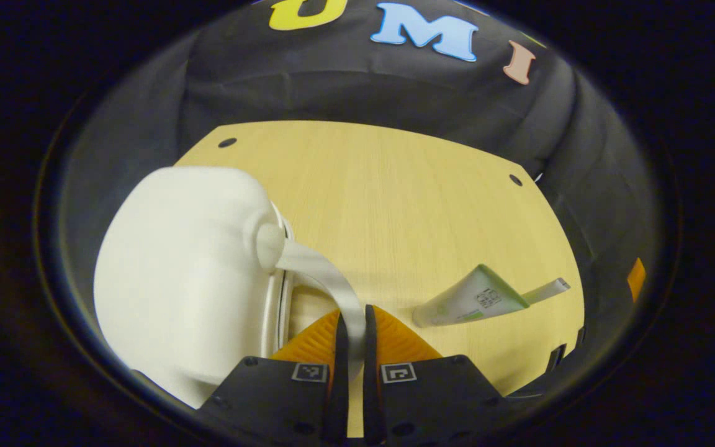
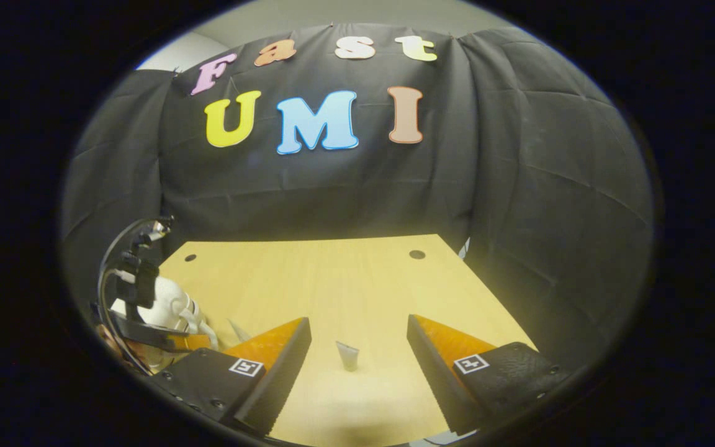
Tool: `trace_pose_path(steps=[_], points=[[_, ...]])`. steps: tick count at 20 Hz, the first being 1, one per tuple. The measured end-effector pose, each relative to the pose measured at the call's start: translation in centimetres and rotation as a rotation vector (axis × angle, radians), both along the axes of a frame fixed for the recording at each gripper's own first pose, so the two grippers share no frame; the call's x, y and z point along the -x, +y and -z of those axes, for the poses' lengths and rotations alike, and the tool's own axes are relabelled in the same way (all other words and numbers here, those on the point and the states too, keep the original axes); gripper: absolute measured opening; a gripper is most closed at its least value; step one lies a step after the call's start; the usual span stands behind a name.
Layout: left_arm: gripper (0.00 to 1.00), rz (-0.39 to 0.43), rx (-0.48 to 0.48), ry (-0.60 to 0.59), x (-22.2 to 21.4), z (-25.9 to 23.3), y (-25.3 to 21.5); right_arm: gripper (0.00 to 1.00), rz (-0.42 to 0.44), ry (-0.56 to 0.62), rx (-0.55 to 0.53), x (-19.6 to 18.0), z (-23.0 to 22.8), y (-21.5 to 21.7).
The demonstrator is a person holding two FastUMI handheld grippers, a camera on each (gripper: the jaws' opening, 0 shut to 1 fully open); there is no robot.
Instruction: First open the suitcase, pack the skin care products into it, and then close the suitcase.
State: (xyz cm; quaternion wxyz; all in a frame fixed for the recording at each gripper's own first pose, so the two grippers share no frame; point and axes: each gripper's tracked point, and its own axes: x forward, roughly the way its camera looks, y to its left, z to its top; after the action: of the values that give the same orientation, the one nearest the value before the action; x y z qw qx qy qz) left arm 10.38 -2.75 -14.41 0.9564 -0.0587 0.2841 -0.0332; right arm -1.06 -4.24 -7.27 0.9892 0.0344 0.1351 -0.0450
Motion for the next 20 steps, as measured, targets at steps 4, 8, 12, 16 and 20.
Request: trace_pose_path(steps=[4, 8, 12, 16, 20], points=[[0.17, 0.034, 0.021, -0.045, 3.3, -5.8, 2.4, 0.95, -0.02, -0.006, -0.004, -0.9, -0.2, 0.8], [0.17, 0.035, 0.05, -0.095, 6.0, -12.8, 7.7, 0.95, -0.043, 0.001, -0.024, -1.6, 0.3, 2.2], [0.17, -0.025, -0.021, -0.176, 8.3, -19.5, 16.6, 0.95, -0.058, 0.002, -0.042, -2.1, 0.5, 3.6], [0.17, -0.148, -0.164, -0.221, 9.6, -22.3, 29.2, 0.95, -0.073, 0.013, -0.065, -2.2, 0.9, 4.9], [0.16, -0.253, -0.41, -0.181, 10.6, -21.3, 41.5, 0.95, -0.076, 0.022, -0.069, -1.9, 1.4, 5.4]])
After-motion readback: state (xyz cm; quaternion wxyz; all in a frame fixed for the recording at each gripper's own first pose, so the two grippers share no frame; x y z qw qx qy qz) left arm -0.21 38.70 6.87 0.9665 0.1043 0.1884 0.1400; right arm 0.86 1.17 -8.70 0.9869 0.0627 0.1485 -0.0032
